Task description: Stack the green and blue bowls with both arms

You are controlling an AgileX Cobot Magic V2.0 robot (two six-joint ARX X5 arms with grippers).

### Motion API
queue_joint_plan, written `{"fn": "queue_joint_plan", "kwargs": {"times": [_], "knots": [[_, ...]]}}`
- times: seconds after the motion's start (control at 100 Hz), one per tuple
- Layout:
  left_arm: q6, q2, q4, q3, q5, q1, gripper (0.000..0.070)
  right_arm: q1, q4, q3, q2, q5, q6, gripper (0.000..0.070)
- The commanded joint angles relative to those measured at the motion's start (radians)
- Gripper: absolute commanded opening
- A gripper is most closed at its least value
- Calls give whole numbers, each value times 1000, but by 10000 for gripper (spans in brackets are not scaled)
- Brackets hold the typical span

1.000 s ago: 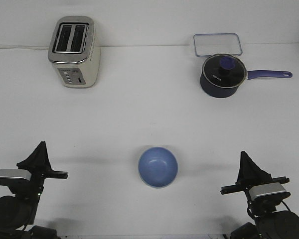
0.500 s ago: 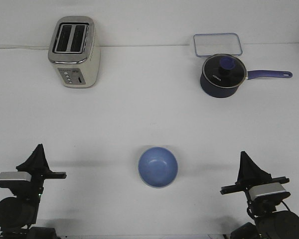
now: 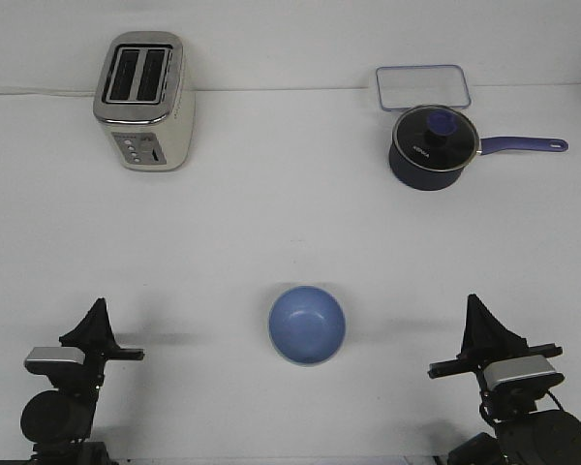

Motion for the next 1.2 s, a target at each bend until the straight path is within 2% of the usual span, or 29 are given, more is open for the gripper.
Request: {"fn": "queue_joint_plan", "kwargs": {"times": [0.0,0.77,0.88,0.99,1.05,1.19], "knots": [[1,-1,10,-19,3,-2,14,6,9,5,2,0,-6,3],[1,0,7,-19,3,-2,15,6,9,5,2,2,-11,3],[1,0,7,-19,3,-2,15,-6,2,4,2,4,-72,2],[1,0,7,-19,3,-2,15,-89,2,-32,0,-2,-193,3],[1,0,7,-19,2,-2,15,-157,10,-74,-1,-39,-243,2],[1,0,7,-19,3,-2,15,-302,76,-192,-16,-151,-275,2]]}}
